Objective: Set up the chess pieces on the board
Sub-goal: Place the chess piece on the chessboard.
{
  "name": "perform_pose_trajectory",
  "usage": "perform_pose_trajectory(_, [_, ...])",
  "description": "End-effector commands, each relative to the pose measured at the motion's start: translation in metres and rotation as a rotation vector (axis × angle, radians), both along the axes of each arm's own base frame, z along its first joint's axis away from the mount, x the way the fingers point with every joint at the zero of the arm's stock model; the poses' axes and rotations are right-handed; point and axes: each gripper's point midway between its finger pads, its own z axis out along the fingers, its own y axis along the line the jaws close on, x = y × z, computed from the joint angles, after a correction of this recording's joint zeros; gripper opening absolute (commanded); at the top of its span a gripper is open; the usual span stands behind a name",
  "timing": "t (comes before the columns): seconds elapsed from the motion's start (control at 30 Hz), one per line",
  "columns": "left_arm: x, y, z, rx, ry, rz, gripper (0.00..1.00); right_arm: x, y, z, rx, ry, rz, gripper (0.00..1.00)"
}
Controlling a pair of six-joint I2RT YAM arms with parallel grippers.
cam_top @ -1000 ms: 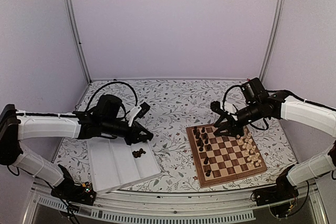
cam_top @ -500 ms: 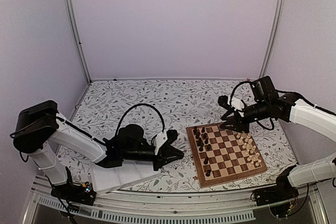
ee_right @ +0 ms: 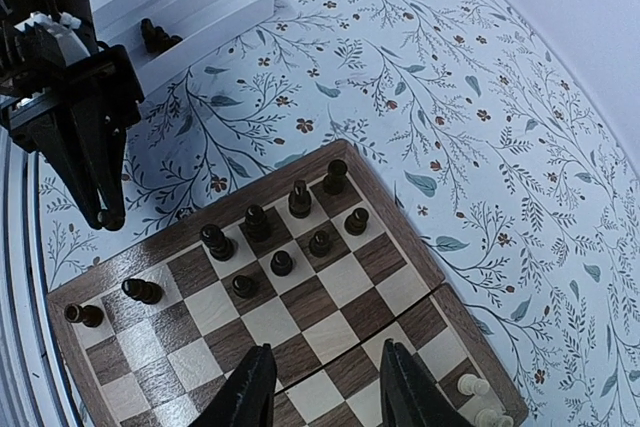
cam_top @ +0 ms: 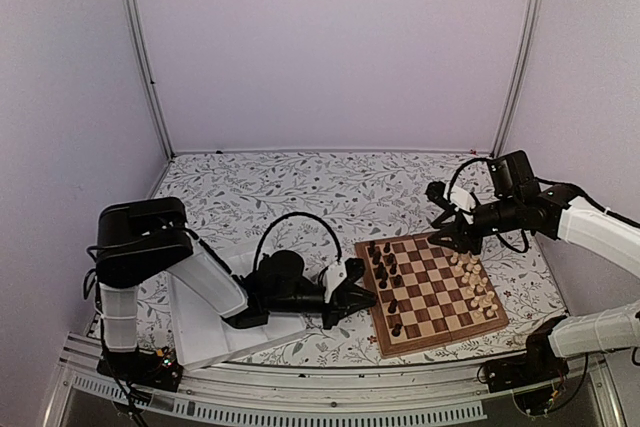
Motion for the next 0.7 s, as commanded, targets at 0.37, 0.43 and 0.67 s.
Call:
perform_pose_trajectory(0.37, [0.006, -0.026, -0.010, 0.002, -0.019, -0.029, 0.04, 0.002, -0.003, 0.010, 0.024, -0.036, -0.018, 0.39])
perform_pose_trajectory(0.43, [0.008, -0.029, -0.014, 0.016, -0.013, -0.027, 0.05, 0.001, -0.003, 0.010, 0.023, -0.035, -0.015, 0.39])
perform_pose_trajectory(0.67, [0.012, -0.031, -0.020, 0.034, -0.002, -0.027, 0.05, -0.001, -0.004, 0.010, 0.019, -0.035, -0.010, 0.39])
